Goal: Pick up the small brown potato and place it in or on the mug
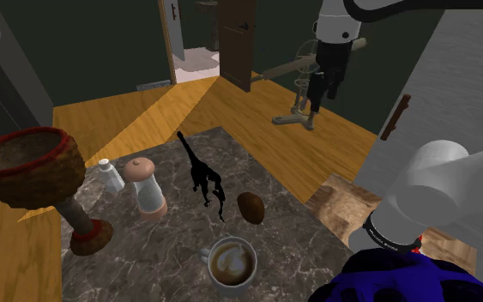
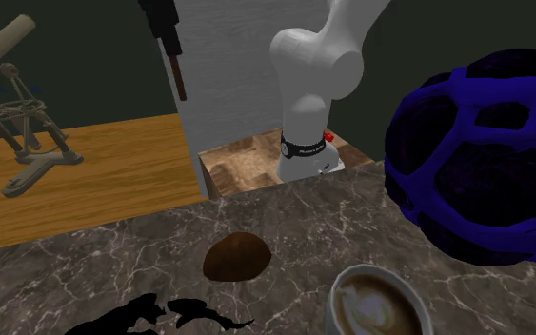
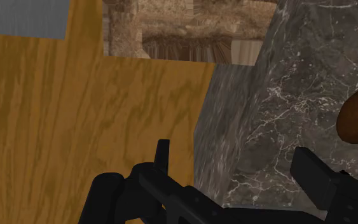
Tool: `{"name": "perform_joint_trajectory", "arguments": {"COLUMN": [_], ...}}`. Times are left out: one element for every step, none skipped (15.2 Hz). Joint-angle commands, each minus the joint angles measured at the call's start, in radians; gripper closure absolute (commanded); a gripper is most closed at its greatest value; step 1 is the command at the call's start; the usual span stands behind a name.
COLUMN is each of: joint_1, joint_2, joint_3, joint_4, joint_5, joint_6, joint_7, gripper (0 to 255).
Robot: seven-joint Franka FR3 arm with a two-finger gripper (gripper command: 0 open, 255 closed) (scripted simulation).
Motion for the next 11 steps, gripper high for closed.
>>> {"name": "perform_joint_trajectory", "arguments": {"joint_1": [0.0, 0.006, 0.011, 0.017, 0.023, 0.03, 0.036, 0.043, 0.049, 0.056, 0.062], "joint_2": [0.0, 0.011, 0.024, 0.037, 0.052, 0.068, 0.085, 0.104, 0.124, 0.145, 0.167], "joint_3": [0.0, 0.014, 0.028, 0.043, 0.057, 0.072, 0.086, 0.1, 0.115, 0.129, 0.144], "joint_4": [0.0, -0.013, -0.026, -0.037, -0.047, -0.057, -0.065, -0.072, -0.078, -0.083, -0.086], "joint_5": [0.0, 0.017, 0.035, 0.053, 0.07, 0.088, 0.105, 0.123, 0.14, 0.158, 0.175], "joint_6": [0.0, 0.015, 0.031, 0.047, 0.064, 0.081, 0.099, 0.117, 0.136, 0.155, 0.175], "joint_7": [0.0, 0.022, 0.044, 0.065, 0.086, 0.108, 0.128, 0.149, 0.169, 0.188, 0.208], "gripper": [0, 0, 0, 0, 0, 0, 0, 0, 0, 0, 0]}}
